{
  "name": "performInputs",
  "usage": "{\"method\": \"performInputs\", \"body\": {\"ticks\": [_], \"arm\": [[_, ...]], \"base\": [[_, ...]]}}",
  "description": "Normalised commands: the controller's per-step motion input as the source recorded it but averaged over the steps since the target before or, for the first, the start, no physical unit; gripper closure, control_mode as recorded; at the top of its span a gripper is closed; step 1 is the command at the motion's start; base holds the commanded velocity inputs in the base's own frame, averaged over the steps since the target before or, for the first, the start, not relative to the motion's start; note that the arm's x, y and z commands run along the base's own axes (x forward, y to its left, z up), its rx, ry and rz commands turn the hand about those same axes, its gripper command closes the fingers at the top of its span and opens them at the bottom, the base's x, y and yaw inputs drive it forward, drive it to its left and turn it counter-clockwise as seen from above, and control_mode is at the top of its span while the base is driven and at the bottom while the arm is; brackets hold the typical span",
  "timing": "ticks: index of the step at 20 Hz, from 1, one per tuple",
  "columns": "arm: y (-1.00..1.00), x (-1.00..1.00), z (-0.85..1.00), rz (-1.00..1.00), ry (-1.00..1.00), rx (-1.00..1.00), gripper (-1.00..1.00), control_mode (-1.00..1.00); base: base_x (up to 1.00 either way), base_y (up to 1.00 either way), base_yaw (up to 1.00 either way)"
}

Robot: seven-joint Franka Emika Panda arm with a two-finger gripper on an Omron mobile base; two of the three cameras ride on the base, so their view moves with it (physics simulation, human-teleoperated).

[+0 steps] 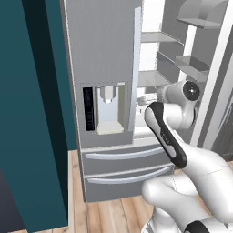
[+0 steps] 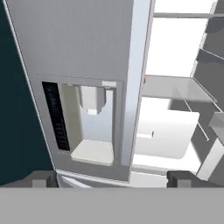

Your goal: Retrieve the apple and peach from the fridge and place them into the bowl on the dining table.

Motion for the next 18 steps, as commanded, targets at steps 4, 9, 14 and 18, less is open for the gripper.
{"method": "performInputs", "body": {"ticks": [4,9,14,18], "arm": [[0.01,0.41,0.28,-0.17,0.07,0.00,-1.00,-1.00],[0.00,0.13,0.15,-0.05,0.02,0.03,-1.00,-1.00],[0.00,0.04,0.00,0.00,0.00,0.08,-1.00,-1.00],[-0.01,0.30,0.00,0.00,0.00,0.08,-1.00,-1.00]], "base": [[0.00,0.00,0.00],[0.00,0.00,0.00],[0.00,0.00,0.00],[0.00,0.00,0.00]]}}
